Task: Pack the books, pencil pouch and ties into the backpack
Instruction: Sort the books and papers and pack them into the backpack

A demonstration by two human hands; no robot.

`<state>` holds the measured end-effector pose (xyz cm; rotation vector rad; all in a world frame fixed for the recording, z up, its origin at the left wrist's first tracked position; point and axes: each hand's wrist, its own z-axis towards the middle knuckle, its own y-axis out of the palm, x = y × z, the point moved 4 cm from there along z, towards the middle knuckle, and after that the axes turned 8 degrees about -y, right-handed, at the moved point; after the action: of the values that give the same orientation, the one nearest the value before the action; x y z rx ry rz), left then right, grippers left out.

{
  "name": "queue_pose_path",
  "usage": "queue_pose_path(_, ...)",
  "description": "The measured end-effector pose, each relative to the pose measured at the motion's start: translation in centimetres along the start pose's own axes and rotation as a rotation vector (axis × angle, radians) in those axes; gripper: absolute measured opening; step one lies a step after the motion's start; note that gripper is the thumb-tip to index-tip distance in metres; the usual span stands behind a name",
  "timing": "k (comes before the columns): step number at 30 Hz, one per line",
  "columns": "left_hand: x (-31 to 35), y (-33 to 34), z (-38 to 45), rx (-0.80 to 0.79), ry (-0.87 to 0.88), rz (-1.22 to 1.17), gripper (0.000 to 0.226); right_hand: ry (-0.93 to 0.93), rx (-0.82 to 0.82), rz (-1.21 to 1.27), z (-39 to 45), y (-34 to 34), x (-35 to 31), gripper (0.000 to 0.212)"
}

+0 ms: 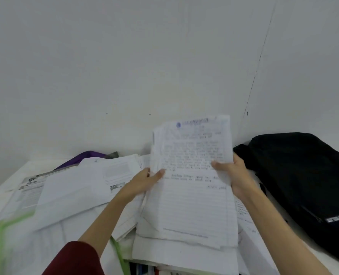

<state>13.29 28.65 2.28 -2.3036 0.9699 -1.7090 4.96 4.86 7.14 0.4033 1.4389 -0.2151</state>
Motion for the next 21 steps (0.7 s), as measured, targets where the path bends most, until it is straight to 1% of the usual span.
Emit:
queue_pose_path(1, 0.9, -0.1, -0.7, -0.076, 0.055, -0.185, 0.062, -0.057, -0.034, 0.003, -0.1, 0.3, -1.8, 0.042)
queue_pose_path(3, 3.4, -1.0, -2.4, -0.210, 0.177, -0.531, 0.044, -0.173, -0.083, -0.009, -0.3, 1.0, -5.4, 0.043)
queue_pose_path(4, 4.8, -1.7, -3.1, -0.211, 0.228, -0.626, 0.038, -0.230, -0.091, -0.007, -0.3, 1.2, -7.1, 0.043)
queue_pose_path(5, 6.2, -2.3, -3.7, -0.168, 0.276, -0.679, 0.034, -0.282, -0.089, 0.000, -0.2, 1.5, -8.5, 0.041)
queue_pose_path(8, 9.3, -3.7, -5.4, 0.091, 0.411, -0.628, 0.033, -0.404, -0.060, -0.026, 0.1, 2.2, -10.9, 0.039)
queue_pose_path(10, 9.9, -3.4, -5.9, 0.169, 0.441, -0.629, 0.038, -0.421, -0.045, -0.031, 0.2, 2.5, -10.8, 0.040)
queue_pose_path(13, 8.6, -2.7, -6.1, 0.207, 0.392, -0.692, 0.024, -0.373, -0.041, -0.016, -0.2, 2.2, -8.8, 0.038)
queue_pose_path(14, 7.9, -2.5, -5.9, 0.189, 0.395, -0.697, 0.023, -0.347, -0.043, -0.024, -0.4, 1.9, -7.8, 0.041)
queue_pose_path(17, 6.3, -1.9, -5.3, 0.114, 0.404, -0.698, 0.034, -0.236, -0.038, 0.021, -0.8, 1.0, -4.9, 0.051)
queue_pose_path(19, 5.8, -0.9, -5.2, 0.100, 0.373, -0.710, 0.043, -0.201, -0.062, 0.039, -1.2, 1.0, -3.7, 0.048)
queue_pose_path(21, 5.8, 0.0, -5.4, 0.123, 0.373, -0.708, 0.060, -0.222, -0.062, 0.025, -1.5, 1.1, -3.5, 0.045)
